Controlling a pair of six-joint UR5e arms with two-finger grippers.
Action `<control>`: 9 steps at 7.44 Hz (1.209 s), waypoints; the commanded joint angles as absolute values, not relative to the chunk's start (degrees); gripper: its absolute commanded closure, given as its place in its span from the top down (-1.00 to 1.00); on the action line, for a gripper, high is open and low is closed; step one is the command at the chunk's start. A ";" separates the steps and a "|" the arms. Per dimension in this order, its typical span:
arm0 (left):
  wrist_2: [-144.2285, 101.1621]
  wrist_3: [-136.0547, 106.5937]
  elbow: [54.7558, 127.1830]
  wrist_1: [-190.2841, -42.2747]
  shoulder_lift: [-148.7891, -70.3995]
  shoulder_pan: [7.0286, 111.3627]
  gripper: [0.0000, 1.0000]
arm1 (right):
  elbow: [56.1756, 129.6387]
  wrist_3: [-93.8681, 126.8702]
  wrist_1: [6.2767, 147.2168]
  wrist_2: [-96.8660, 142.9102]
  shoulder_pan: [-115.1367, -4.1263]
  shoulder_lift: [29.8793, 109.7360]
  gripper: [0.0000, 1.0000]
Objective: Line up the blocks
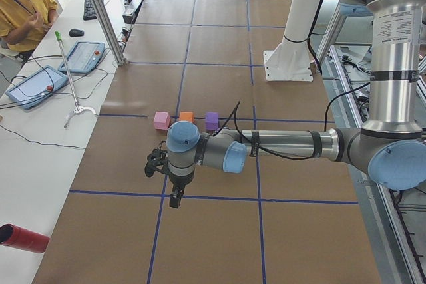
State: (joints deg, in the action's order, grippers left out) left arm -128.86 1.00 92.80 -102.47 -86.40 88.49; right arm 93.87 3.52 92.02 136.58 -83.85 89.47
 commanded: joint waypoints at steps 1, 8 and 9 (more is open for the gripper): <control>-129.02 1.05 92.73 -103.09 -86.48 88.42 1.00 | 93.87 3.52 92.02 136.58 -83.85 89.47 1.00; -129.02 1.05 93.43 -103.10 -86.57 88.42 1.00 | 93.87 3.52 92.02 136.58 -83.85 89.47 1.00; -129.02 1.05 93.43 -103.10 -86.57 88.42 1.00 | 93.87 3.52 92.02 136.58 -83.85 89.47 1.00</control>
State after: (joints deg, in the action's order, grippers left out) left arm -129.02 1.05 93.42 -103.10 -86.57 88.44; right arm 93.87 3.52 92.02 136.58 -83.85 89.47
